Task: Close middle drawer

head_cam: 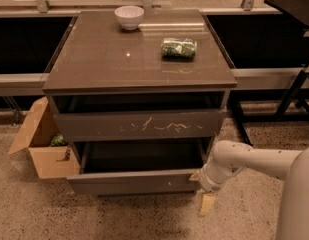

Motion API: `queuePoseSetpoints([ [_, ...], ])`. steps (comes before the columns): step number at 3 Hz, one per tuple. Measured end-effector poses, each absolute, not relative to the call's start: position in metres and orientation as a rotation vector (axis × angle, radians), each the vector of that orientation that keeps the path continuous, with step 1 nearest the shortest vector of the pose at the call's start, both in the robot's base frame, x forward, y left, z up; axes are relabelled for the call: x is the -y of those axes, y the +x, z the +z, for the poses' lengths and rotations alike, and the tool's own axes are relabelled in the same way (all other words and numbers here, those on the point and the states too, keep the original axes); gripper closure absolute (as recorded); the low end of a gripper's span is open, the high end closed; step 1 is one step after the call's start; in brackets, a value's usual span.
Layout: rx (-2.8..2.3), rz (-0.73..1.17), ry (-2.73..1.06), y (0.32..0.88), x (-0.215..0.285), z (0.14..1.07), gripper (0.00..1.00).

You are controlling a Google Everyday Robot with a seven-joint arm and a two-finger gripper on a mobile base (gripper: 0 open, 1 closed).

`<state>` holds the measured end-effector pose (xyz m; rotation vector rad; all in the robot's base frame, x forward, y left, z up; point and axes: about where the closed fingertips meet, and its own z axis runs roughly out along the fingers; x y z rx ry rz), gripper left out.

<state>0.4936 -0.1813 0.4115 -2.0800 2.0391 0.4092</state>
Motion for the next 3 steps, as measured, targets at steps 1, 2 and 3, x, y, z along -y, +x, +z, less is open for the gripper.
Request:
queuePoseSetpoints([
  [1, -2.031, 0.403, -2.079, 0.503, 0.182, 0.411, 0.00],
  [2, -2.021, 0.397, -2.081, 0.510, 0.184, 0.413, 0.16],
  [3, -2.004, 0.380, -2.086, 0.523, 0.187, 0.416, 0.39],
])
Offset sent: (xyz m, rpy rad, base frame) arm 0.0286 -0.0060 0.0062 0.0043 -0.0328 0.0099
